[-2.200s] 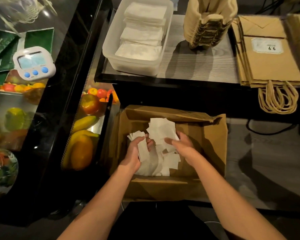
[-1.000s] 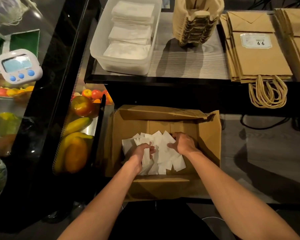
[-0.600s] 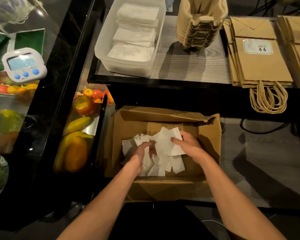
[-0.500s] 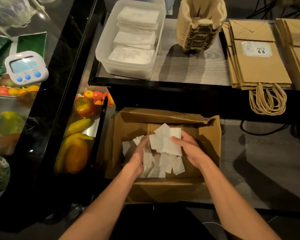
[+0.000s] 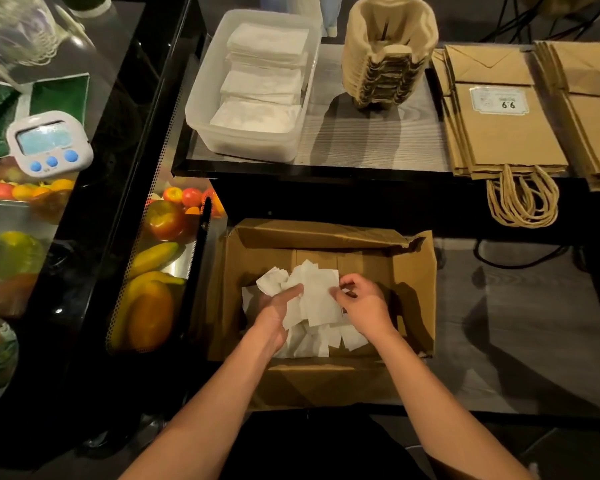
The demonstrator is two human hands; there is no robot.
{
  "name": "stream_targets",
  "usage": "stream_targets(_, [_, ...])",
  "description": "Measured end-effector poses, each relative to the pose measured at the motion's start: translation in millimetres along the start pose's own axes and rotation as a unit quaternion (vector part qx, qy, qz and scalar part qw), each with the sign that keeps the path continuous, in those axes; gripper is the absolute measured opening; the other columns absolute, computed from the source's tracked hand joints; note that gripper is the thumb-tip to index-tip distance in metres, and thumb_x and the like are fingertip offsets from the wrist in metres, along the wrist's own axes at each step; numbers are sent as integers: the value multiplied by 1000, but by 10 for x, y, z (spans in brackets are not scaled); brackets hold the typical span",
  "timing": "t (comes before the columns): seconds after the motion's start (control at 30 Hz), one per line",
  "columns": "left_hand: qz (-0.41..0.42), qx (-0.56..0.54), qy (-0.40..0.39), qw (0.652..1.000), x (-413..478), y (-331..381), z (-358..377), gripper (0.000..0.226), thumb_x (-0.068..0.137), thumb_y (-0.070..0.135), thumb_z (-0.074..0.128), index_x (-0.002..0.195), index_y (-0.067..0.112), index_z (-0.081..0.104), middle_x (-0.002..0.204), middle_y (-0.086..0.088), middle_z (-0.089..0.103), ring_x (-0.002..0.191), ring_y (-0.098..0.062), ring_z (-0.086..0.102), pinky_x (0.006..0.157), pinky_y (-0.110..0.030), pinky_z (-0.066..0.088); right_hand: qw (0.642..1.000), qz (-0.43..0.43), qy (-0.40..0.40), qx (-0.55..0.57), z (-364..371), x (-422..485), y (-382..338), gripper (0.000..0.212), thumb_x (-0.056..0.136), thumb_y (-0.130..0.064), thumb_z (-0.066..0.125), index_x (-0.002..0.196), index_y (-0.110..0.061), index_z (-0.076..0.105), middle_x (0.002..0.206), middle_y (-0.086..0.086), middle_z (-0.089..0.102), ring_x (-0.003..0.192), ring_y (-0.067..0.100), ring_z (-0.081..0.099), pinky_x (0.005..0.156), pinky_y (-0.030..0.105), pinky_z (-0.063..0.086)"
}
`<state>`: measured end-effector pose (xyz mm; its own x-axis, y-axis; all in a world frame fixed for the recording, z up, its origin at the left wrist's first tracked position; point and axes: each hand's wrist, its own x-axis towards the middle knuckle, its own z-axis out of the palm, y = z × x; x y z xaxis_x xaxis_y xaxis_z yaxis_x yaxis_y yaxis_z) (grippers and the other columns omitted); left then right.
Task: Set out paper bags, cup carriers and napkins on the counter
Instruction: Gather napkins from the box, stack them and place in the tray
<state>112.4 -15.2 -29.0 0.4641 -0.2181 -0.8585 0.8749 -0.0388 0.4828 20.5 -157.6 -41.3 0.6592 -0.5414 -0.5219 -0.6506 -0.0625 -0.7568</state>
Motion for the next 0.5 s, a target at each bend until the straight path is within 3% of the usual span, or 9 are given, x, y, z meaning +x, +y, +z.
stream_targets(0.07, [3,-1,9,1000,16,-7,-3,28,88,12,78,111,18,62,101,-9,73,89,-28,71,64,-37,58,1000,6,11,15,0,-12,-10,14,97,-33,66,109,-27,60,114,-7,60,99,8,59,70,23,54])
stream_targets(0.17, [5,0,5,1000,31,-28,3,29,86,11,79,109,20,64,102,-9,74,96,-31,70,82,-47,60,999,2,-13,34,6,-32,-32,18,98,-32,66,113,-27,59,110,-12,58,101,6,57,65,16,50])
stream_targets(0.23, [7,6,12,1000,61,-41,-6,31,85,12,81,109,21,64,103,-9,74,96,-31,71,85,-48,60,999,7,-42,22,11,-42,-44,21,98,-34,65,116,-26,59,109,-12,59,95,2,57,61,14,49])
stream_targets(0.3, [7,5,22,1000,75,-37,-16,40,79,15,86,113,20,65,107,-10,75,99,-32,71,89,-52,59,1000,7,-25,2,11,-7,17,30,98,-42,62,119,-21,60,120,-4,61,106,12,61,64,17,49])
stream_targets(0.4, [12,9,43,999,144,-39,-53,50,70,20,93,113,21,66,113,-10,74,106,-35,68,98,-56,55,1000,14,23,-11,-24,-37,11,41,100,-44,57,134,-21,57,133,-6,53,121,15,53,86,27,53])
stream_targets(0.5, [16,3,50,999,191,-34,-90,46,72,19,92,110,22,66,111,-9,73,105,-34,67,99,-55,54,999,-23,46,3,-104,-67,-49,33,102,-39,56,129,-20,59,123,-4,59,112,14,58,75,20,52])
